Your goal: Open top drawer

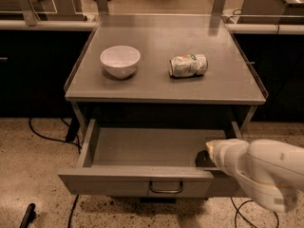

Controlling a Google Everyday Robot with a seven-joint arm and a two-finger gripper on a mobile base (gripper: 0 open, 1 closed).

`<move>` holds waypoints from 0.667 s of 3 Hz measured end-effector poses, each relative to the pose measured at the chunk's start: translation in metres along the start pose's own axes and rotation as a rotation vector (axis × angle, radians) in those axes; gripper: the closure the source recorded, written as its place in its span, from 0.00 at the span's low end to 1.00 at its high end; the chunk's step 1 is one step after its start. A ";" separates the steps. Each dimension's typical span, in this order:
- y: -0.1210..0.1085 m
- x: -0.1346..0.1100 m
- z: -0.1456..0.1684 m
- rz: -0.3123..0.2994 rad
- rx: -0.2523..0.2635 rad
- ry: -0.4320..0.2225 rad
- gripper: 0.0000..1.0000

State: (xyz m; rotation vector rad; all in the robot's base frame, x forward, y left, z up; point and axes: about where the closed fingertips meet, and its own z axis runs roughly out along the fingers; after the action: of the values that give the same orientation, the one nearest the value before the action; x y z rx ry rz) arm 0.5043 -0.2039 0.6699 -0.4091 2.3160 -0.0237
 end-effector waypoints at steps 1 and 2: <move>-0.007 -0.012 -0.057 0.017 -0.014 -0.133 1.00; -0.015 -0.016 -0.098 0.032 -0.017 -0.248 1.00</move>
Offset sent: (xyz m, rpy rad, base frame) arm -0.1015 -0.0341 0.1785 0.2242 -0.5949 0.0310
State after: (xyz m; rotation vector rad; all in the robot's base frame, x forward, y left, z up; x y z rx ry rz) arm 0.4504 -0.2233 0.7522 -0.3620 2.0786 0.0598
